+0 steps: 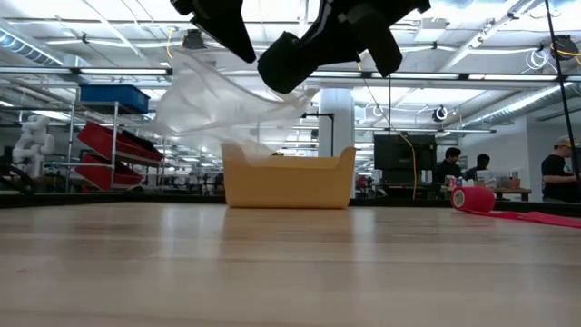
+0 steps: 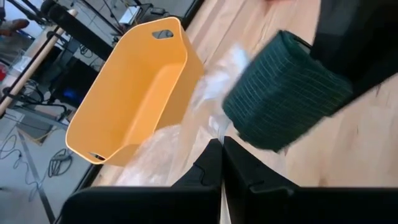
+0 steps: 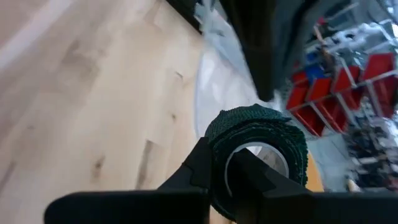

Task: Roll bandage
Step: Put the rolled green bandage into the transparent zip bag

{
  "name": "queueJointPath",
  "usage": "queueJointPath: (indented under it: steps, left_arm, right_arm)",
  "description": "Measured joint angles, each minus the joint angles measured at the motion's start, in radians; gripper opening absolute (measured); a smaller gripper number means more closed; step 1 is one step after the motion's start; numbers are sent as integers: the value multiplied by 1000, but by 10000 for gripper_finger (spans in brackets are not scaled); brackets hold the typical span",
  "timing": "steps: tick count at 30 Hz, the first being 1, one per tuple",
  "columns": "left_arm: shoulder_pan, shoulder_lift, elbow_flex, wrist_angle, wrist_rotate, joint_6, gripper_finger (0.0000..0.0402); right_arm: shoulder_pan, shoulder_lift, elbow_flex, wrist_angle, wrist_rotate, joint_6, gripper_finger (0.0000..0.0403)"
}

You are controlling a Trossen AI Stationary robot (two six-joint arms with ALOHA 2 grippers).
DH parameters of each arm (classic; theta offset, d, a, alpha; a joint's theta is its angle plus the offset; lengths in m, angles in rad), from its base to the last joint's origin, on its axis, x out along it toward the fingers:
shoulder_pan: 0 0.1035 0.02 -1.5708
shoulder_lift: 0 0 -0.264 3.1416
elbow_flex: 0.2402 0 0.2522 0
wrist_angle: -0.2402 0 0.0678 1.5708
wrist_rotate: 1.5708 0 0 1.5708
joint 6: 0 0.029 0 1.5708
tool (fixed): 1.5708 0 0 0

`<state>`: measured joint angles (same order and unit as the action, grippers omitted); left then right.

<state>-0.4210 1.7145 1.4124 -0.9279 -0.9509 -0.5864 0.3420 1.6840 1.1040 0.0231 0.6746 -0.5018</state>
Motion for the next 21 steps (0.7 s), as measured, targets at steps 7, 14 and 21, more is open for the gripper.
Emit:
queueJointPath:
  steps: [7, 14, 21]
  left_arm:
    - [0, 0, 0, 0, -21, 1, 2]
    - [14, 0, 0, 1, -25, 1, 2]
    - [16, 0, 0, 3, -28, 1, 2]
  right_arm:
    - [0, 0, 0, 0, -54, -7, 22]
    - [0, 0, 0, -28, -124, -15, 22]
    - [0, 0, -1, -29, -127, -15, 22]
